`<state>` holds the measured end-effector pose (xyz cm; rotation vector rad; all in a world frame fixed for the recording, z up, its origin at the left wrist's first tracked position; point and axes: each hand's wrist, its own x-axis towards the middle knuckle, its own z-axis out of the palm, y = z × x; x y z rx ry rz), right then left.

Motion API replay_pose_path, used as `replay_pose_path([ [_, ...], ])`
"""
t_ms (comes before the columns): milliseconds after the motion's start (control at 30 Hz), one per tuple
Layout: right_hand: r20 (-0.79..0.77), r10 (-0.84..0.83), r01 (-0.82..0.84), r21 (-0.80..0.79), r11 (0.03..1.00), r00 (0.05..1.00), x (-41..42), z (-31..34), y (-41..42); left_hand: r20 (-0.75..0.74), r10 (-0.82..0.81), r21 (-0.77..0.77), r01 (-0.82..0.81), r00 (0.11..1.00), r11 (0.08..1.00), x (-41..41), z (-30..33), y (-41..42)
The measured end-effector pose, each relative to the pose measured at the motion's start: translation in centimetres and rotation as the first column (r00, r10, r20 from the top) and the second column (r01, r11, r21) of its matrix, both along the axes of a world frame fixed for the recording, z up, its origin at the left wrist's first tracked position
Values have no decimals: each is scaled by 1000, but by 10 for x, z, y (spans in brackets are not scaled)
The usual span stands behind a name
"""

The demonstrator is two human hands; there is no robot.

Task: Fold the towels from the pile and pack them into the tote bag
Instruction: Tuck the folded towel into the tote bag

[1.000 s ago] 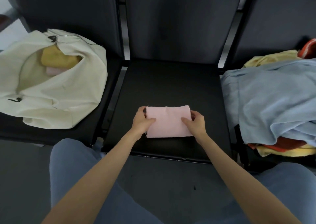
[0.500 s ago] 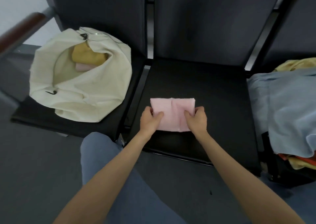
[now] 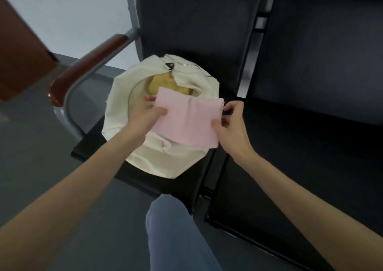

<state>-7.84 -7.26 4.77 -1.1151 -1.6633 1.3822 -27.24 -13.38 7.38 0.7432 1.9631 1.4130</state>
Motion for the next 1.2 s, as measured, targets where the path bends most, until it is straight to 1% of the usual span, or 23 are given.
replay_pose_path([
  [100,57,62,-73,205,976,996,-43,2,26,-130,-24,13,26,991,1000,-41,1,20],
  [133,72,83,-98,238,966,994,-59,1,38,-184,-39,24,44,982,999,-56,0,28],
  [200,106,116,-139,246,959,988,-93,3,60,-306,-75,60,98,949,993,-86,-8,46],
  [267,149,129,-154,177,972,980,-126,1,79,-433,-130,55,170,892,984,-115,-20,63],
  [367,209,176,-171,-42,984,962,-168,-17,102,-593,-180,-100,151,785,984,-153,-47,86],
  [400,206,209,-185,-132,974,956,-179,-25,108,-605,-220,-157,156,765,975,-163,-57,93],
  [433,188,231,-188,-220,957,955,-189,-32,113,-591,-279,-223,179,757,958,-171,-67,100],
  [500,130,198,-139,-362,922,972,-206,-46,123,-566,-359,-338,189,742,922,-183,-79,112],
  [533,108,161,-105,-402,910,981,-213,-51,127,-553,-359,-352,180,752,919,-187,-82,119],
  [633,100,62,-11,-445,896,993,-224,-55,139,-474,-339,-315,202,813,927,-199,-83,135],
  [700,104,1,47,-460,887,995,-225,-54,146,-469,-329,-315,192,820,929,-203,-82,144],
  [733,116,-23,71,-430,900,993,-226,-53,148,-480,-320,-318,179,817,931,-203,-80,149],
  [833,219,-35,84,-221,972,975,-225,-49,153,-502,-262,-301,118,824,946,-198,-76,162],
  [900,277,-62,92,-97,991,959,-223,-40,154,-516,-237,-274,103,823,956,-194,-72,169],
  [1000,296,-110,85,98,992,949,-223,-26,161,-510,-161,-204,64,845,977,-193,-61,181],
  [1067,307,-105,47,190,981,946,-223,-19,165,-507,-113,-153,40,854,987,-190,-53,189],
  [1200,428,-105,-21,279,960,898,-225,-26,173,-506,-48,-95,0,861,996,-183,-61,207],
])
